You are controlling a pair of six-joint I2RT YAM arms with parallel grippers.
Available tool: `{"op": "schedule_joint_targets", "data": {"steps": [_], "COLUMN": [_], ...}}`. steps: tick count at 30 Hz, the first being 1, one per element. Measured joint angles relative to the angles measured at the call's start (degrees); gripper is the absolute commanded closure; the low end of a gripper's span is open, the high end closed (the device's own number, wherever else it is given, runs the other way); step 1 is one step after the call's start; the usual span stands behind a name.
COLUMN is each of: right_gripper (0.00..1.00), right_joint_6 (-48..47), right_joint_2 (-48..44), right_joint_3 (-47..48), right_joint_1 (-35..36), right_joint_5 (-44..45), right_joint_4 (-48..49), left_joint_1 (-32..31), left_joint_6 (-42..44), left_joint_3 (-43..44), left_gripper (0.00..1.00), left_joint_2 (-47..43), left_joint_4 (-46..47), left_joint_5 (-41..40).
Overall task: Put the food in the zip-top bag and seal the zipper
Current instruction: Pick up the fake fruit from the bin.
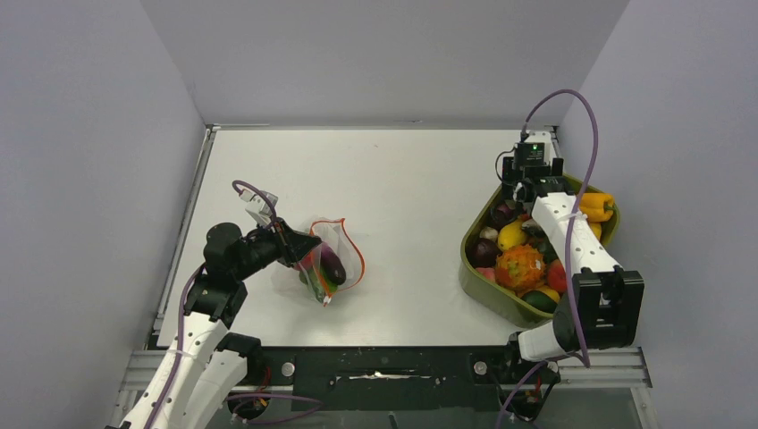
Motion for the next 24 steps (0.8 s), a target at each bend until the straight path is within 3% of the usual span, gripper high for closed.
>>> {"op": "schedule_joint_targets", "data": {"steps": [11, 24], "right_gripper": [0.25, 0.44], "right_joint_6": [0.00, 0.04], "right_joint_2": [5.03, 5.97], "right_joint_3": [-0.46, -0.46], "right_joint_1": [-0.76, -1.09], "right_joint_5": [-0.98, -0.72], "right_joint_4": [0.04, -0.20], "left_joint_1": [0.00, 0.00], "left_joint_6": [0.02, 0.02], "left_joint_3": [0.00, 0.00], "left_gripper": [1.00, 1.00], "left_joint_2": [0.00, 0.00], "left_joint_4": [0.00, 0.00], "left_joint_5": [0.00, 0.00]}}
